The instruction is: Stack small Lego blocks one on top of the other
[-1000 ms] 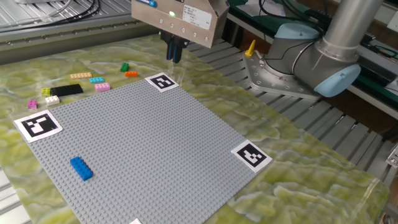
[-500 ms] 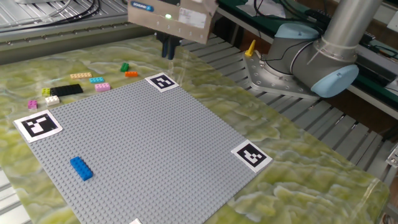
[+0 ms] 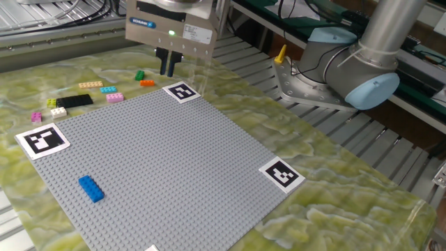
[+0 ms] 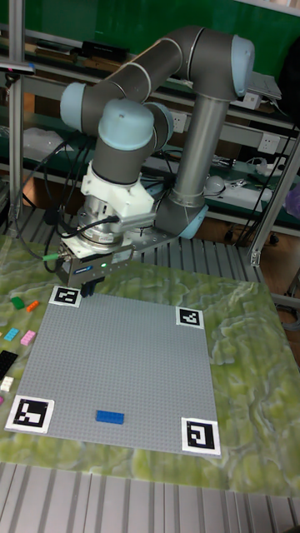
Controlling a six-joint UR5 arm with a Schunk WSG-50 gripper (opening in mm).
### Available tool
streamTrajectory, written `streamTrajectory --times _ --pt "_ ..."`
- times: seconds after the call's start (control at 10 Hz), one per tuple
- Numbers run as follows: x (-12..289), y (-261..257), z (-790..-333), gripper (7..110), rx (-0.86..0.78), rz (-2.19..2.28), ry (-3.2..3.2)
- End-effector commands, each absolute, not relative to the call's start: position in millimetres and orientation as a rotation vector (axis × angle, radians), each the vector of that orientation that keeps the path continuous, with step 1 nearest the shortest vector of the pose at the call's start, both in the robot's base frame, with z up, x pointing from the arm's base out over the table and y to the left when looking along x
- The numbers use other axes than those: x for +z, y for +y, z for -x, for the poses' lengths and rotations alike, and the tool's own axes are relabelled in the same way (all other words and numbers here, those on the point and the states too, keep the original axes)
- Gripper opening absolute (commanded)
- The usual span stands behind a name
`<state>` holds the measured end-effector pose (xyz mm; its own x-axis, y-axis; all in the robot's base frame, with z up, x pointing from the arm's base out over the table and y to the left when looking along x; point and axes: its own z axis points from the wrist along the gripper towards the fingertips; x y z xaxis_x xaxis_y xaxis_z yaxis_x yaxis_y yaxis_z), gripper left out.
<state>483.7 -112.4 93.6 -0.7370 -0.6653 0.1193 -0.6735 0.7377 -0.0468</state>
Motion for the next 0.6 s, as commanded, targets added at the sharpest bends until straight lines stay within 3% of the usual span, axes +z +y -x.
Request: streamTrajectory --times 0.0,0.2,0.5 --pt "94 -145 -481 7 0.290 -1.040 -2.802" --pt "89 -103 -468 7 0.029 -0.988 -2.845" --pt "87 -92 -484 7 -0.008 -1.063 -2.900"
